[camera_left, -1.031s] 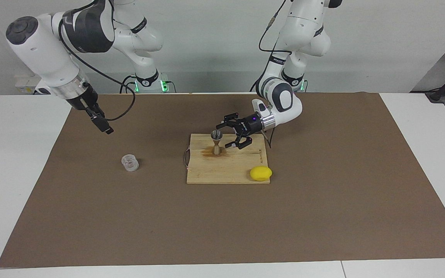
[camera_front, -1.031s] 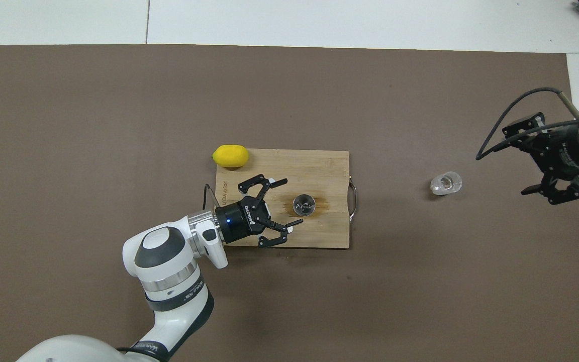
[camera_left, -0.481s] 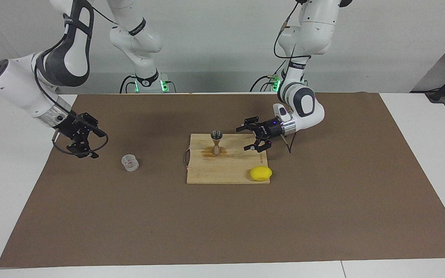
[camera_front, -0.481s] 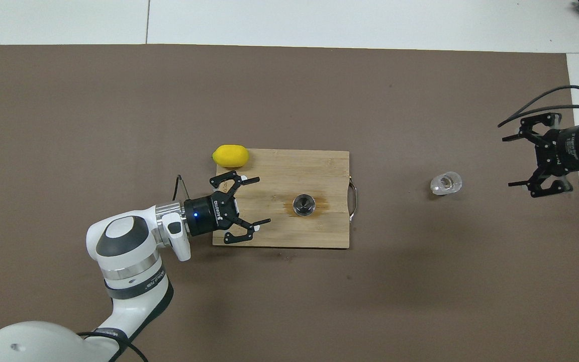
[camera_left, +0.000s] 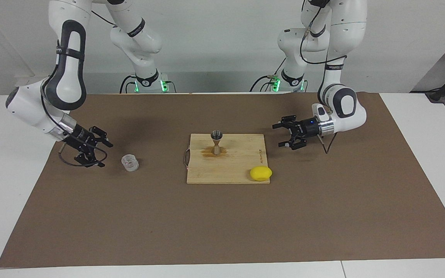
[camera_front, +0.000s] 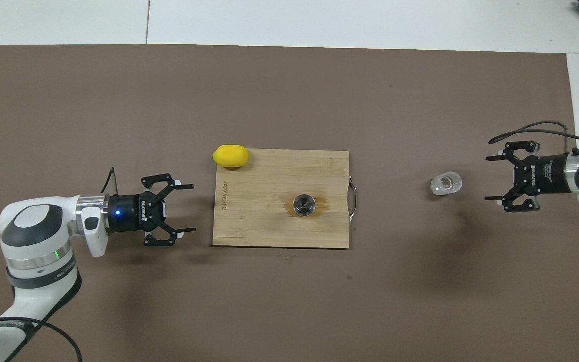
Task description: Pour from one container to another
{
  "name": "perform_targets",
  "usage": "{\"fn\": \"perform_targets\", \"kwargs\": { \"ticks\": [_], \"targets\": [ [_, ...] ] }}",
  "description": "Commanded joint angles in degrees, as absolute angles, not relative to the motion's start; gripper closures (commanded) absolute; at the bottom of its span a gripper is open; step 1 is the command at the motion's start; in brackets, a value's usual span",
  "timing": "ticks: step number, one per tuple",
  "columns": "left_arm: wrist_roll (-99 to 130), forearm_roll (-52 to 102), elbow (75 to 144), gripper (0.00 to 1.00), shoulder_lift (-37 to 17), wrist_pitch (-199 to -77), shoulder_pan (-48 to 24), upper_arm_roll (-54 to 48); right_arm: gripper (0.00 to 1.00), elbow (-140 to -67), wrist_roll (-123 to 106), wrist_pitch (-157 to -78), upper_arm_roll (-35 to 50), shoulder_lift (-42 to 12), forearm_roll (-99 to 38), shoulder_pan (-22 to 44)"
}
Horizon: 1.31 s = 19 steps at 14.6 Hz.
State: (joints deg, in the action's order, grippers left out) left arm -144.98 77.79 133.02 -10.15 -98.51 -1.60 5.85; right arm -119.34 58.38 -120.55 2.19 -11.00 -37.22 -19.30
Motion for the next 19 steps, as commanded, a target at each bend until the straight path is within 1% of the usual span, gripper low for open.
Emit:
{"fn": "perform_targets", "kwargs": {
  "ticks": [1,4,5,7,8,12,13,16,19],
  "targets": [
    [-140.29,66.4,127.38,0.0,-10.71,-93.88,4.55,5.45,0.06,-123.82,55.82,-122.78,2.81,-9.93,-44.36,-20.65],
    [-135.63,53.57,119.29,0.0,-12.48,-90.1,9.91,5.45,0.06,-126.64,52.48,-124.1,2.73,-10.72,-50.96,-21.01],
    [-134.05,50.05,117.44,0.0,-12.57,-89.57,11.5,5.45,0.06,-127.61,51.95,-125.49,2.81,-10.72,-52.63,-21.01],
    [-132.11,43.8,114.88,0.0,-12.22,-89.47,13.62,5.54,0.05,-128.14,51.59,-125.86,2.81,-11.68,-55.71,-20.74],
    [-130.88,41.42,113.65,0.0,-12.04,-89.65,14.06,5.71,0.05,-128.58,50.63,-125.95,2.81,-11.95,-57.11,-20.57],
    [-120.71,29.03,103.03,0.0,-11.95,-89.57,13.45,5.71,0.06,-128.93,47.11,-126.73,2.81,-13.8,-64.32,-20.04],
    [-117.63,26.83,101.35,0.0,-11.78,-89.47,13.36,5.71,0.06,-129.28,46.94,-126.91,2.9,-14.06,-65.38,-20.04],
    [-109.11,22.43,99.15,0.0,-10.47,-89.73,13.18,5.71,0.06,-130.86,42.82,-127.79,2.81,-14.68,-72.57,-17.94],
    [-94.62,16.54,95.64,0.0,-9.76,-89.3,13.18,5.71,0.06,-131.57,41.75,-128.06,2.9,-14.5,-73.3,-17.75]
  ]
}}
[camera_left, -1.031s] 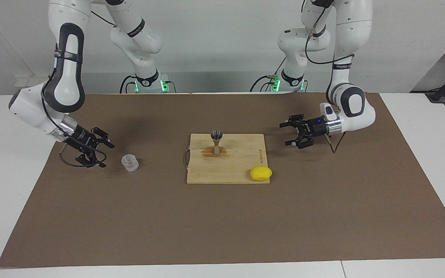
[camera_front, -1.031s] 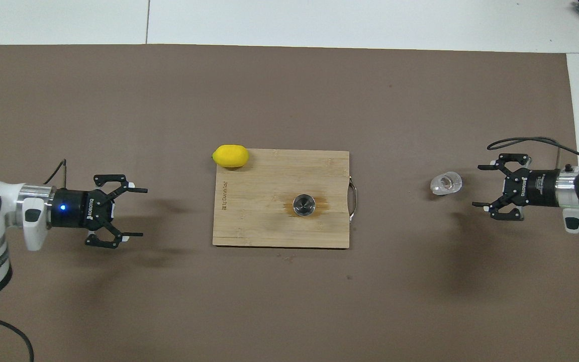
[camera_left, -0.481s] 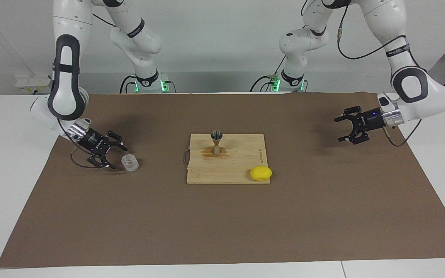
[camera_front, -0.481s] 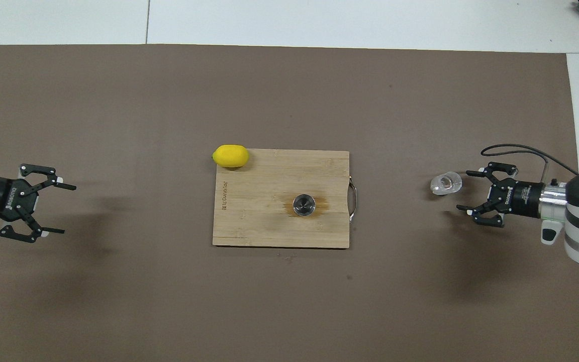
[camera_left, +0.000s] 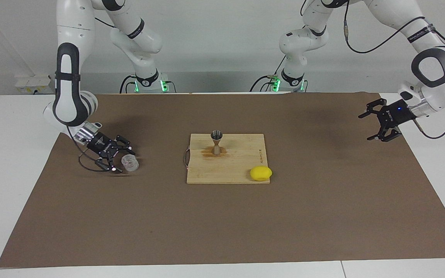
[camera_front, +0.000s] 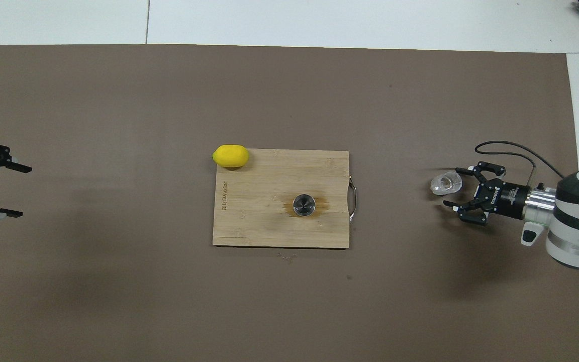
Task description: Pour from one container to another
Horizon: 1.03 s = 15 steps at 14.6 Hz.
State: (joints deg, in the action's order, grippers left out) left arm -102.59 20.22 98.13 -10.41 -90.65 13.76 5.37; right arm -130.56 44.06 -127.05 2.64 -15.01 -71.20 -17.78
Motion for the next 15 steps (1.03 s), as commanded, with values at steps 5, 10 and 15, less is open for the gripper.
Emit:
{"fn": "perform_targets", "kwargs": {
  "ticks": [5,10,15],
  "targets": [
    [-70.12,15.56,95.36,0.0,-9.23,-88.86,13.1,5.71,0.1,-131.75,41.22,-128.32,2.9,-14.5,-75.5,-17.14],
    [-44.94,15.29,95.45,0.0,-8.53,-85.45,12.57,4.84,0.53,-131.84,39.11,-127.71,2.9,-14.15,-75.5,-17.14],
    [-30.53,10.75,94.66,0.0,-7.82,-84.98,10.46,5.27,1.0,-131.22,43.67,-128.32,2.81,-12.14,-75.24,-15.83]
  ]
}}
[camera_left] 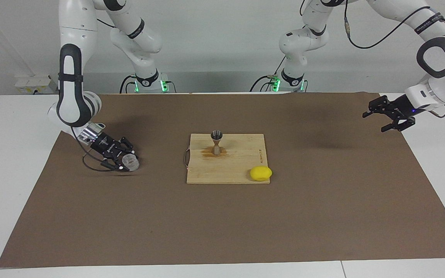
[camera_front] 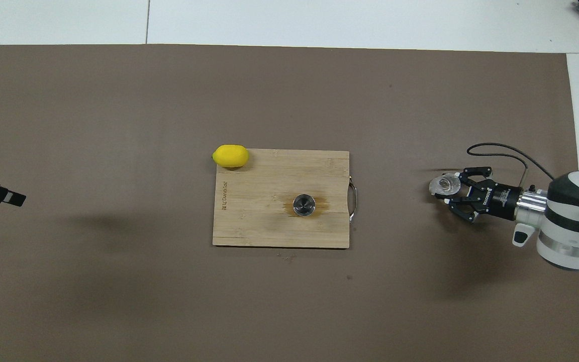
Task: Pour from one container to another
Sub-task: 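Lift the glass cup with the right gripper over the dark cup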
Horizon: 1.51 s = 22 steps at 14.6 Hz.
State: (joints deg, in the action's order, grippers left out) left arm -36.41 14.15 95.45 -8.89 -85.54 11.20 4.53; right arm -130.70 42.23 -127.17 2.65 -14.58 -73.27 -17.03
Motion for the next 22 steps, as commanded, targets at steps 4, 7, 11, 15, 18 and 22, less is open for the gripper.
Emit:
{"fn": "perform_targets", "kwargs": {
  "ticks": [4,7,11,15,18,22],
  "targets": [
    [-29.8,1.33,93.86,0.0,-3.97,-90.87,7.83,4.83,1.0,-129.29,52.01,-130.34,2.72,-9.76,-67.79,-10.99],
    [-29.36,1.41,94.04,0.0,-0.19,-89.92,7.03,4.83,1.0,-126.4,58.35,-130.25,2.72,-9.14,-61.03,-7.4],
    [-21.75,1.41,94.13,0.0,1.93,-88.33,6.07,3.52,1.0,-123.49,65.55,-130.25,2.64,-8.97,-53.01,-0.98],
    [-8.71,1.14,93.96,0.0,2.11,-88.15,2.03,1.76,1.0,-121.64,72.84,-130.25,2.64,-8.88,-47.73,5.17],
    [-8.61,1.23,96.31,0.0,3.25,-89.38,1.93,0.79,1.0,-119.19,79.25,-129.82,2.9,-8.96,-42.38,7.81],
    [-8.61,1.14,99.66,0.0,4.92,-92.81,2.28,0.62,1.0,-115.06,90.42,-129.47,2.99,-9.67,-34.73,12.3]
  ]
}}
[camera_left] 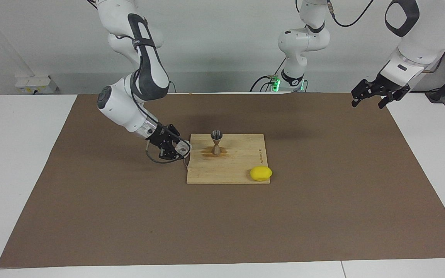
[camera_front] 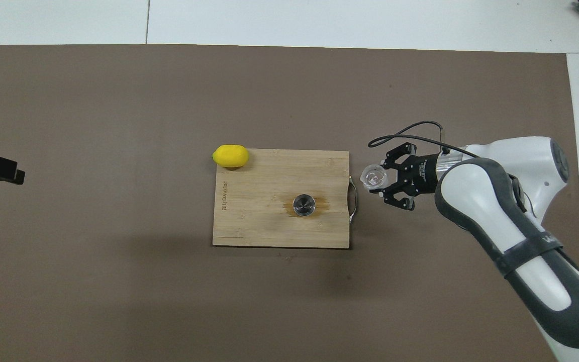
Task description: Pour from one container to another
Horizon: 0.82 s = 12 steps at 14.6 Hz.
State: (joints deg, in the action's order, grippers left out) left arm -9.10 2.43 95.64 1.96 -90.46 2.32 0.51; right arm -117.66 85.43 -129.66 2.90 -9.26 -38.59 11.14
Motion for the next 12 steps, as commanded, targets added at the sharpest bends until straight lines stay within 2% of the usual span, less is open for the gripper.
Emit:
{"fn": "perform_targets", "kwargs": {
  "ticks": [1,8,12],
  "targets": [
    [-8.61,1.14,99.75,0.0,4.92,-92.81,2.55,0.62,1.0,-113.66,92.96,-129.29,2.9,-10.1,-33.32,13.52],
    [-8.52,1.14,99.23,0.0,4.83,-92.37,2.99,0.44,1.0,-109.51,101.95,-128.94,2.99,-11.69,-21.37,19.59],
    [-8.53,1.14,99.4,0.0,4.92,-92.46,2.99,0.44,1.0,-108.64,102.13,-124.9,2.9,-11.6,-14.87,22.49]
  ]
}}
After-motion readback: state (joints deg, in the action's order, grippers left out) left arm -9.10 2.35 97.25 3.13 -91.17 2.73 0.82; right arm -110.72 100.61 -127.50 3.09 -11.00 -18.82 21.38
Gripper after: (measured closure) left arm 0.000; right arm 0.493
